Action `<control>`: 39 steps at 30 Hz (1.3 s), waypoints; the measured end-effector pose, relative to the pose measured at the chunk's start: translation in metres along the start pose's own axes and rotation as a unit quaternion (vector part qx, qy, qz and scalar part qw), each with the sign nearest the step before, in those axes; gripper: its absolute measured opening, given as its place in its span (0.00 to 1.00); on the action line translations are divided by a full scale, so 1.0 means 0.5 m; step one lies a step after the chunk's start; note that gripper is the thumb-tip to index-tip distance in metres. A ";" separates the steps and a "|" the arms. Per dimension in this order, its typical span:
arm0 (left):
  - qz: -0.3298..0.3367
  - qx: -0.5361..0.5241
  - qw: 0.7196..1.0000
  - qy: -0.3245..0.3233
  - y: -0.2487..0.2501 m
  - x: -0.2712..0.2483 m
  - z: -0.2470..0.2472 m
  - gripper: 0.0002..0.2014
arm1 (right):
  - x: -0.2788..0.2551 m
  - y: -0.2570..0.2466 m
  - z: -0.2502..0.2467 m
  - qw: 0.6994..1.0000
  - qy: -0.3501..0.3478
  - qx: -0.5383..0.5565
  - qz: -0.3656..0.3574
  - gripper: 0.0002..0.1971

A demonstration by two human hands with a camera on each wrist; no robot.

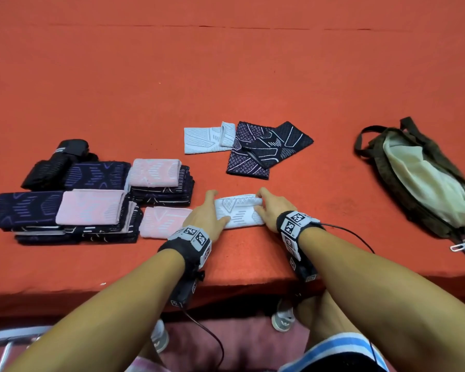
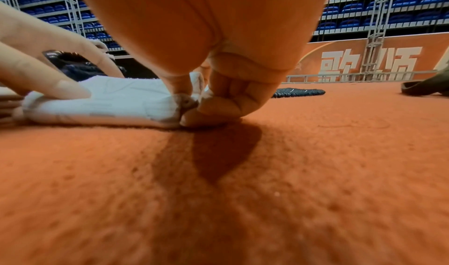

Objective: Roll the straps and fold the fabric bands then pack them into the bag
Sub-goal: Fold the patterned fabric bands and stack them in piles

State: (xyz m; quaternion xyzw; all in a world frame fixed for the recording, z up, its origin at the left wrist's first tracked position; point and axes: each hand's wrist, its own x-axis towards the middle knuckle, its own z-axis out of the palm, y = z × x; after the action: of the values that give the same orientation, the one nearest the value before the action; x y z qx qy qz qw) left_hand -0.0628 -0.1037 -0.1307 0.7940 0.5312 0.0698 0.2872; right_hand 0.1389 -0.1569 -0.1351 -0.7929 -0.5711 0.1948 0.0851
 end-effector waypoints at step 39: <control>-0.097 0.070 0.981 0.150 -0.137 -0.091 -0.161 0.13 | 0.014 -0.288 0.115 0.965 0.028 0.254 -0.067 0.07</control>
State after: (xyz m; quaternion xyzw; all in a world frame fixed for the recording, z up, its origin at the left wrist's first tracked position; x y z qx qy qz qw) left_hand -0.1706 -0.0944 -0.0918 0.7374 0.6464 0.1220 0.1535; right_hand -0.0081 -0.1073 -0.1373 -0.7102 -0.5524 0.3051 0.3120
